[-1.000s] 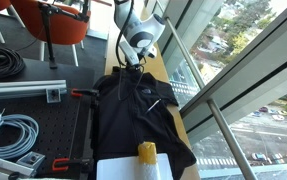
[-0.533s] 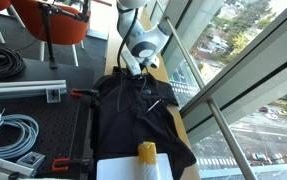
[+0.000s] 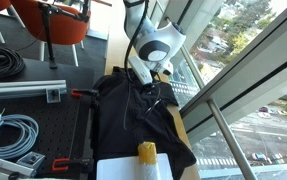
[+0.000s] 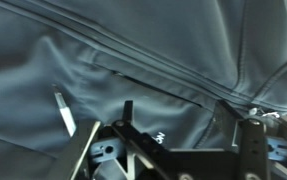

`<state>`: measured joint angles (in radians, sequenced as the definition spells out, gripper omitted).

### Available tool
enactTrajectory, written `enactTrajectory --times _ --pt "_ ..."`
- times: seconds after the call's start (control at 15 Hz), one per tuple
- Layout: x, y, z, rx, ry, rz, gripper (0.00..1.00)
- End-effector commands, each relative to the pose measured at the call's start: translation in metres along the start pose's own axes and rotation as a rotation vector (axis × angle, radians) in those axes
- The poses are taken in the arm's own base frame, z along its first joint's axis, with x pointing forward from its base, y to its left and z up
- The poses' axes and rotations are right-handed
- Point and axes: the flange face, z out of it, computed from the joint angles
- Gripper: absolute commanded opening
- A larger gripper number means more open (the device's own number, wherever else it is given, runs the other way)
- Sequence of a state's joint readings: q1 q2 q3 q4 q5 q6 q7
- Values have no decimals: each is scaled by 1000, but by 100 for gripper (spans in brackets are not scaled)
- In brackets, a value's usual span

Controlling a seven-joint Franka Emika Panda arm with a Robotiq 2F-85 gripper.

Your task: Close the zipper of the black vest

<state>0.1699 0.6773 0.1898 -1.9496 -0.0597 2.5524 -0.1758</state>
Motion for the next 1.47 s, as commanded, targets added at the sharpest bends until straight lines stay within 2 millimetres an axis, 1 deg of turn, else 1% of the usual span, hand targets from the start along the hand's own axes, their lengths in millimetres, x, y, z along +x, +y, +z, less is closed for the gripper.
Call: enactTrajectory --times 0.0,0.13,0.27,0.4,0.47,0.6,0.8,0.93,1.13,1.33,1.4 --pt "-51 62 -43 -53 6 11 100" --pt "-69 100 -67 -58 13 25 100" --pt "-81 130 -97 -61 38 37 100" --pt "-85 149 -130 -66 68 41 100" --pt "-83 152 -146 -67 82 38 100" --pt "-80 145 -173 -69 109 34 100" --pt "-80 113 -200 -47 116 27 100" --pt "-80 95 -213 -44 115 13 100" --pt "-79 86 -229 -60 98 20 100" --pt "-86 87 -246 -72 92 33 100" --pt "-90 89 -248 -76 89 36 100"
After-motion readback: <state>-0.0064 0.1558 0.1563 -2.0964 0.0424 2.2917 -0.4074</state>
